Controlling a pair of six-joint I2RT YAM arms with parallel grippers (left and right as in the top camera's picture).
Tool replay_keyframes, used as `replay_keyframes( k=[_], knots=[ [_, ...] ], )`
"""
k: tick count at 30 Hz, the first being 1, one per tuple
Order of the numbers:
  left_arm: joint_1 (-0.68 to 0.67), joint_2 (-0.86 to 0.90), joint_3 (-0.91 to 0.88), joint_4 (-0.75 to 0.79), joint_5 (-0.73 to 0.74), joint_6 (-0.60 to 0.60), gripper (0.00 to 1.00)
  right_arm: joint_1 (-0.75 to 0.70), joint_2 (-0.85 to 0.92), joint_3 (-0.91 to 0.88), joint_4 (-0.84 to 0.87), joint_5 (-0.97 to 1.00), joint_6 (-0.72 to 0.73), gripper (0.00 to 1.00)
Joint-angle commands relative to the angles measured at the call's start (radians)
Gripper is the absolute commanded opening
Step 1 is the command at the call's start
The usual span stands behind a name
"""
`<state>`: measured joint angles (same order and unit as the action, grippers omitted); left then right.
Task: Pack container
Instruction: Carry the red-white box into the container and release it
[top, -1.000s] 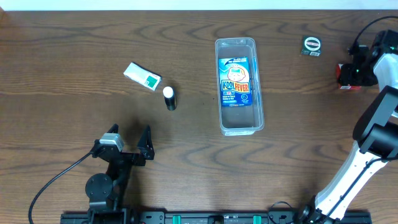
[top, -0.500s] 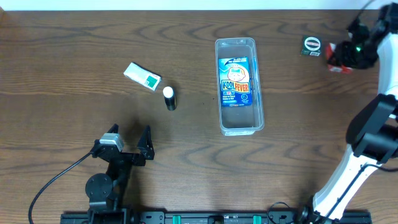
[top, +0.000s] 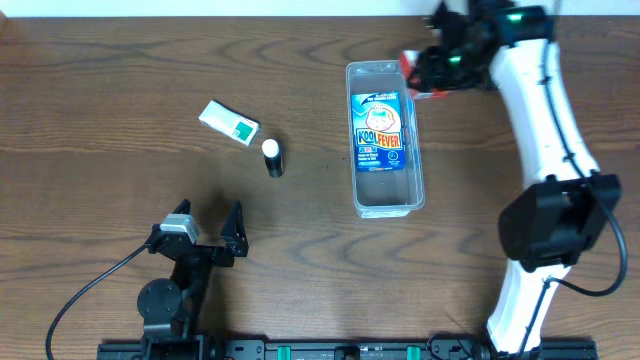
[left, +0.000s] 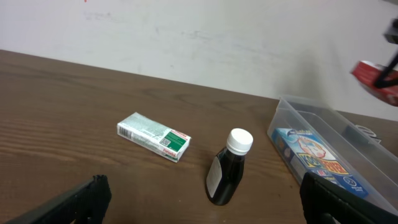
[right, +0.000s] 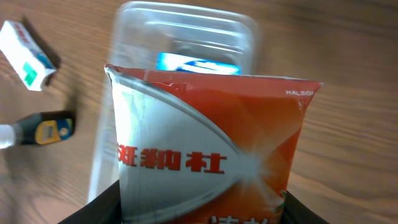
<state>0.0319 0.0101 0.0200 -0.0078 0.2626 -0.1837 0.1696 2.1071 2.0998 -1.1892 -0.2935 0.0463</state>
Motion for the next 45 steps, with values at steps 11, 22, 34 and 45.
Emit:
replay_keyframes(
  k=[11, 22, 34, 45],
  knots=[
    [0.005, -0.006, -0.016, -0.036, 0.014, -0.004, 0.98, 0.216, 0.060, 0.010, 0.047, 0.320, 0.274, 0.52],
    [0.005, -0.006, -0.016, -0.036, 0.014, -0.004, 0.98, 0.221, 0.102, -0.027, 0.048, 0.319, 0.316, 0.55],
    [0.005, -0.006, -0.016, -0.036, 0.014, -0.004, 0.98, 0.236, 0.104, -0.135, 0.131, 0.317, 0.315, 0.58],
    [0.004, -0.006, -0.016, -0.036, 0.014, -0.004, 0.98, 0.239, 0.104, -0.198, 0.249, 0.312, 0.312, 0.69]
  ],
)
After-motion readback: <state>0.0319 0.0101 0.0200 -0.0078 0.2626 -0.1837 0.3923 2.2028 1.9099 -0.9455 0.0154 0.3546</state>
